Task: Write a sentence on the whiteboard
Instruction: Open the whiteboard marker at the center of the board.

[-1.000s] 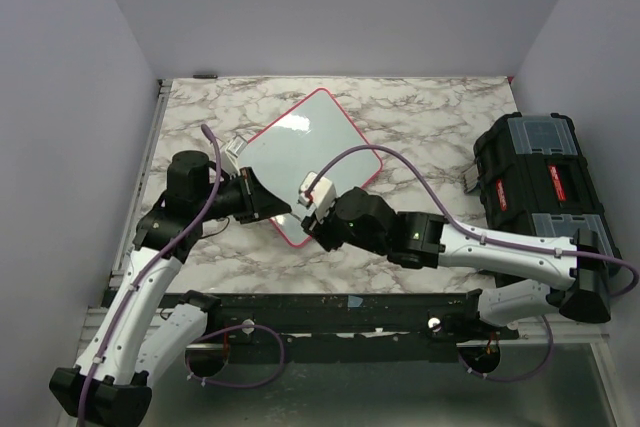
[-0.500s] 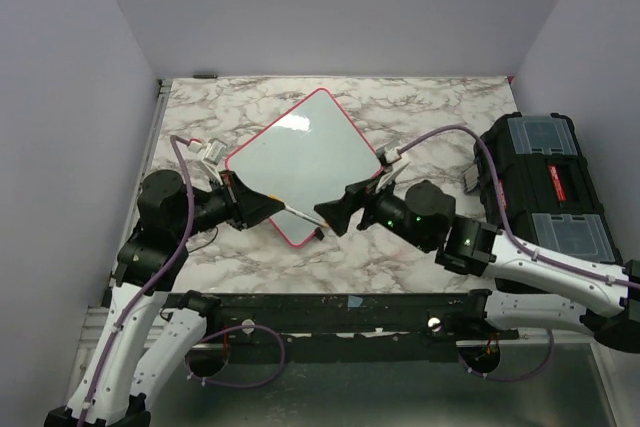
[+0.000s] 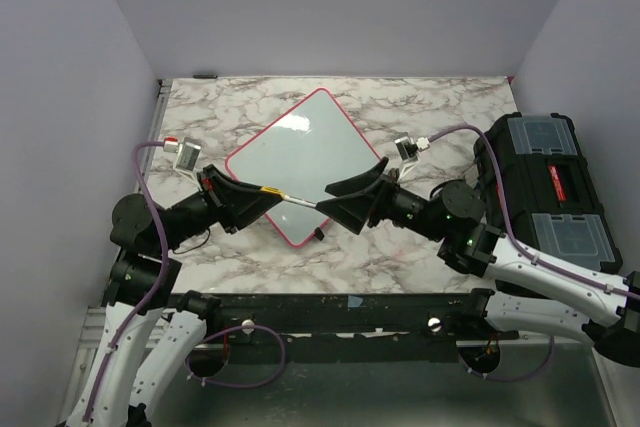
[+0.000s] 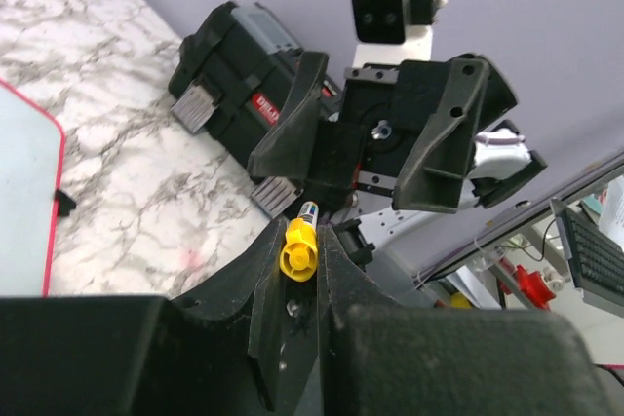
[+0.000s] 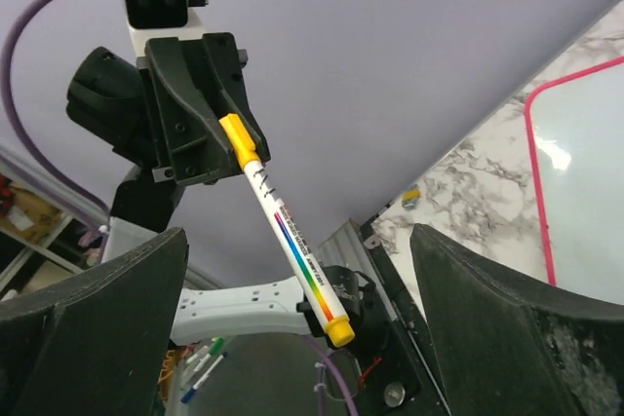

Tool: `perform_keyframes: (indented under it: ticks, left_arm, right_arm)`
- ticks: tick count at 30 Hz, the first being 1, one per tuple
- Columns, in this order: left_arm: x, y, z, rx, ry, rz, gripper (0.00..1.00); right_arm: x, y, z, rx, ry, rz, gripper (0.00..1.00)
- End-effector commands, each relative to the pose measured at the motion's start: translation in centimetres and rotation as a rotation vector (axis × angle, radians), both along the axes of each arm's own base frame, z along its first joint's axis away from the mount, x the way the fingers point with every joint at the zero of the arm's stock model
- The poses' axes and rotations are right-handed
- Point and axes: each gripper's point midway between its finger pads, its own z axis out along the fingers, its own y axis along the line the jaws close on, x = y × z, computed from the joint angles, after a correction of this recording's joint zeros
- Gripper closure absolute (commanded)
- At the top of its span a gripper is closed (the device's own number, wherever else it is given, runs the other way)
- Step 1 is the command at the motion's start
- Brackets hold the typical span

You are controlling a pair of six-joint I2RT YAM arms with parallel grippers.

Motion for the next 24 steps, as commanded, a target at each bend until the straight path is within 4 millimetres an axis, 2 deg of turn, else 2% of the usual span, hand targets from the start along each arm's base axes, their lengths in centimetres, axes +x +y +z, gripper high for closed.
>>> perform_keyframes:
  ticks: [1, 5, 13, 24]
  left_arm:
    - [-1.0, -0.1, 2.5, -0.09, -0.062, -0.034, 1.0]
    - [-1.1, -0.2, 3.0, -0.127, -0.067, -0.047, 1.0]
    - [-1.3, -0.2, 3.4, -0.205, -0.075, -0.065, 1.0]
    - [-1.4, -0.2, 4.2, -0.229, -0.093, -0.071, 1.0]
  right_arm:
    - [-2.1, -0.5, 3.7, 0.169, -0.067, 0.094, 0.04]
    - [-2.7, -0.2, 4.3, 0.211, -0.09, 0.141, 0.07]
    - [-3.8, 0.2, 5.4, 0.281, -0.135, 0.214, 0.21]
    - [-3.7, 1.0, 5.7, 0.287, -0.152, 0.235, 0.36]
